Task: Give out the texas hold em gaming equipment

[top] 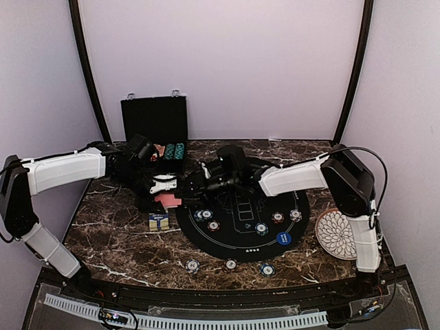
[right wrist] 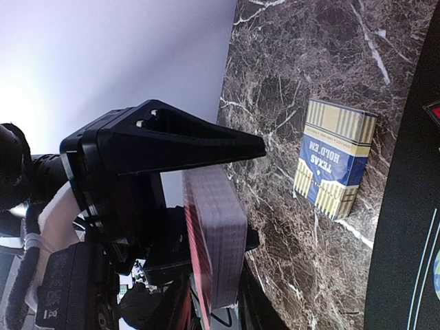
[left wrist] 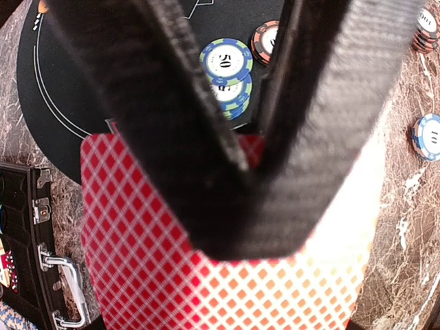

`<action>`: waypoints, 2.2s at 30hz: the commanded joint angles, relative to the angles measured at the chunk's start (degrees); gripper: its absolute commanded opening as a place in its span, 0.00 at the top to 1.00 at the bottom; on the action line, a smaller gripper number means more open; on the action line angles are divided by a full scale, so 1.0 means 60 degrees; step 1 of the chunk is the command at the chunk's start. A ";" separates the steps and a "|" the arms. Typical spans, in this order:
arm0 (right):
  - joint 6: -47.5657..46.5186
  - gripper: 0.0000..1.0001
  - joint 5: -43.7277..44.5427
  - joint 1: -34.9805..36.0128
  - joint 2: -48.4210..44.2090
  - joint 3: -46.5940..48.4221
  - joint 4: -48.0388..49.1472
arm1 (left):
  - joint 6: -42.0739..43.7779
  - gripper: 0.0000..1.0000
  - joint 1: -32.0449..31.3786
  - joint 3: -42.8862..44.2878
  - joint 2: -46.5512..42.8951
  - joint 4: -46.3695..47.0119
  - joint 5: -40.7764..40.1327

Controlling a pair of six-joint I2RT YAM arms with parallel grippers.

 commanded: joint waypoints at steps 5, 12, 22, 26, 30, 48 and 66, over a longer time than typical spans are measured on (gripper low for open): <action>0.0135 0.80 -0.0149 -0.0047 -0.0433 -0.0196 0.0622 | -0.0020 0.90 -0.0010 -0.0007 0.0091 -0.0244 -0.0099; 0.0249 0.92 -0.0243 -0.0047 -0.0471 -0.0336 0.0838 | -0.0039 0.91 -0.0011 -0.0018 0.0147 -0.0233 -0.0159; 0.0520 1.00 -0.0340 -0.0210 -0.0646 -0.0787 0.1353 | -0.0048 0.93 -0.0015 -0.0011 0.0175 -0.0255 -0.0263; 0.0686 1.00 -0.0425 -0.0459 -0.0876 -0.1225 0.1724 | -0.0057 0.94 -0.0013 -0.0031 0.0174 -0.0286 -0.0301; 0.0673 1.00 -0.0515 -0.0813 -0.1245 -0.1708 0.1893 | -0.0046 0.94 -0.0011 -0.0040 0.0213 -0.0302 -0.0401; -0.1586 1.00 -0.0687 -0.2245 -0.0825 -0.0704 -0.1241 | -0.0065 0.96 -0.0013 0.0113 0.0355 -0.0483 -0.0575; -0.2556 1.00 0.0010 -0.2106 0.2322 0.3355 -0.3455 | -0.0134 0.99 -0.0015 0.0242 0.0479 -0.0485 -0.0447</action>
